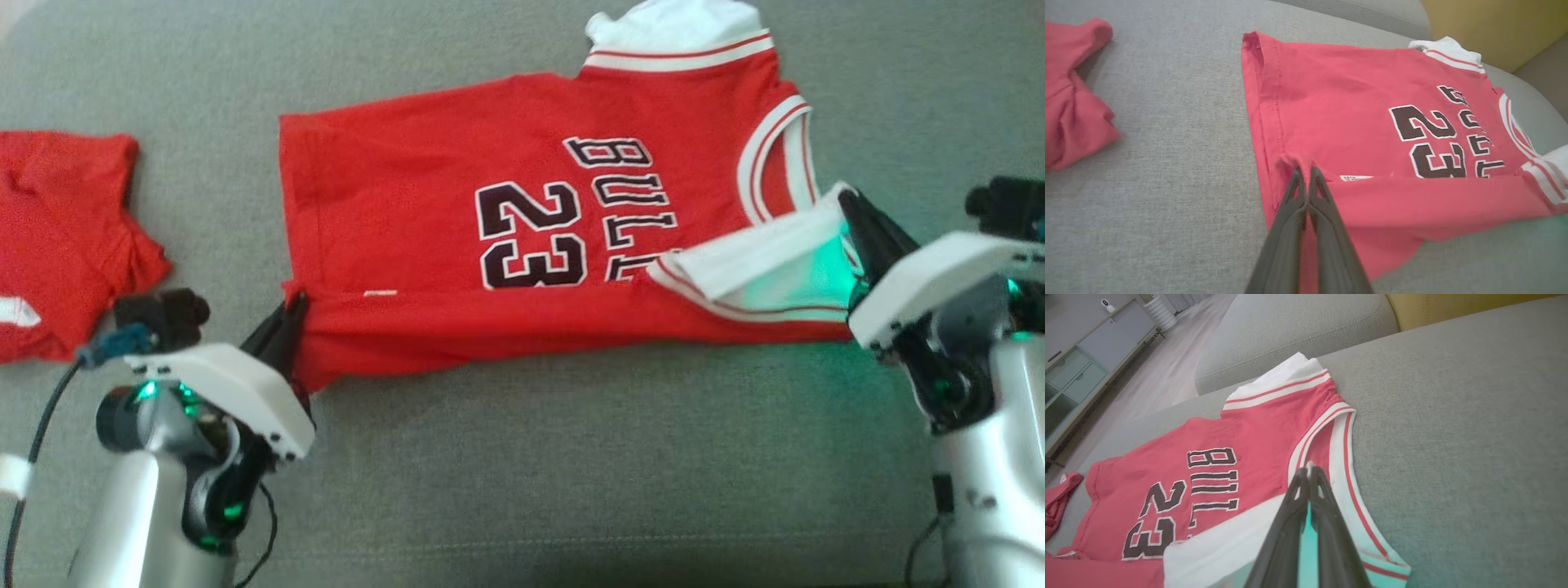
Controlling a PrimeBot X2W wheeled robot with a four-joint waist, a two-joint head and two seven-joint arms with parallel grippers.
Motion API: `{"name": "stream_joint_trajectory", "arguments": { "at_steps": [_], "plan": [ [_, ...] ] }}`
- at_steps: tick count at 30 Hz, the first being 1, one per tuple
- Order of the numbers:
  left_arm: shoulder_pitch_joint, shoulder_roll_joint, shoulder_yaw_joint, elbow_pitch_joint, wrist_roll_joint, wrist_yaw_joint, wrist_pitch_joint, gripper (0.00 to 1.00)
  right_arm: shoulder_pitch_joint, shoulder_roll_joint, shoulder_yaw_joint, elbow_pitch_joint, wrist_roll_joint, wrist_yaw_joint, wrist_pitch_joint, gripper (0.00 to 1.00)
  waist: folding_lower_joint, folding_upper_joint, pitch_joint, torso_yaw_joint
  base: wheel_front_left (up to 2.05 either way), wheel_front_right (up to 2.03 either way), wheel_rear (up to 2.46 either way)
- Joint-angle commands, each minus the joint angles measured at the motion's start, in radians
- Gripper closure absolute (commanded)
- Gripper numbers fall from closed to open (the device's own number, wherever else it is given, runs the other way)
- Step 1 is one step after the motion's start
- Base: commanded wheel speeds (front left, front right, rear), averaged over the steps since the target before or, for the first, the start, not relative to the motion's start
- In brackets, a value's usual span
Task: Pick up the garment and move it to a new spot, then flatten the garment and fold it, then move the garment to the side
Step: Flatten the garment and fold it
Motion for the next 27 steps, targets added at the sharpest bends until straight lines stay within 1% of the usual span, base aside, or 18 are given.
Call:
{"name": "stream_joint_trajectory", "arguments": {
  "at_steps": [1, 3, 4, 5, 6, 8, 9, 13, 16, 19, 22, 27],
  "plan": [
    [-0.055, 0.017, 0.044, -0.008, -0.006, -0.008, -0.008, 1.00, -0.050, -0.017, 0.032, 0.009, 0.009, -0.001, -0.028, 1.00, 0.0000, 0.0000, 0.017, 0.013, 0.00, 0.00, 0.00],
    [-0.077, 0.010, 0.042, 0.028, -0.012, -0.013, -0.024, 1.00, -0.084, -0.021, 0.046, 0.062, 0.021, -0.001, -0.062, 1.00, 0.0000, 0.0000, 0.028, 0.020, 0.00, 0.00, 0.00],
    [-0.087, 0.006, 0.038, 0.048, -0.014, -0.016, -0.031, 0.82, -0.098, -0.022, 0.053, 0.085, 0.027, -0.001, -0.083, 1.00, 0.0000, 0.0000, 0.031, 0.023, 0.00, 0.00, 0.00],
    [-0.096, 0.001, 0.037, 0.068, -0.017, -0.019, -0.040, 0.53, -0.108, -0.021, 0.065, 0.104, 0.037, -0.001, -0.104, 0.59, 0.0000, 0.0000, 0.033, 0.025, 0.00, 0.00, 0.00],
    [-0.104, -0.003, 0.036, 0.085, -0.014, -0.018, -0.057, 0.00, -0.115, -0.022, 0.074, 0.117, 0.045, -0.001, -0.131, 0.01, 0.0000, 0.0000, 0.035, 0.026, 0.00, 0.00, 0.00],
    [-0.115, -0.012, 0.035, 0.113, -0.005, -0.017, -0.096, 0.00, -0.122, -0.029, 0.098, 0.137, 0.048, -0.001, -0.189, 0.00, 0.0000, 0.0000, 0.038, 0.027, 0.00, 0.00, 0.00],
    [-0.115, -0.012, 0.035, 0.113, -0.005, -0.017, -0.096, 0.00, -0.122, -0.029, 0.098, 0.137, 0.048, -0.001, -0.189, 0.00, 0.0000, 0.0000, 0.038, 0.027, 0.00, 0.00, 0.00],
    [-0.111, -0.028, 0.035, 0.128, 0.036, 0.004, -0.223, 0.00, -0.107, -0.044, 0.142, 0.139, 0.025, -0.001, -0.336, 0.00, 0.0000, 0.0000, 0.031, 0.022, 0.00, 0.00, 0.00],
    [-0.092, -0.039, 0.033, 0.110, 0.088, 0.040, -0.341, 0.00, -0.080, -0.057, 0.167, 0.118, -0.028, -0.001, -0.437, 0.00, 0.0000, 0.0000, 0.019, 0.014, 0.00, 0.00, 0.00],
    [-0.071, -0.046, 0.026, 0.078, 0.148, 0.082, -0.455, 0.00, -0.043, -0.066, 0.162, 0.076, -0.097, -0.001, -0.517, 0.00, 0.0000, 0.0000, 0.006, 0.009, 0.00, 0.00, 0.00],
    [-0.047, -0.050, 0.014, 0.047, 0.193, 0.110, -0.532, 0.00, 0.012, -0.060, 0.140, 0.018, -0.155, -0.001, -0.558, 0.00, 0.0000, 0.0000, -0.011, 0.003, 0.00, 0.00, 0.00],
    [0.013, -0.056, -0.004, 0.000, 0.243, 0.140, -0.575, 0.00, 0.138, -0.032, 0.097, -0.103, -0.222, -0.001, -0.555, 0.00, 0.0000, 0.0000, -0.039, -0.009, 0.00, 0.00, 0.00]
  ]
}}
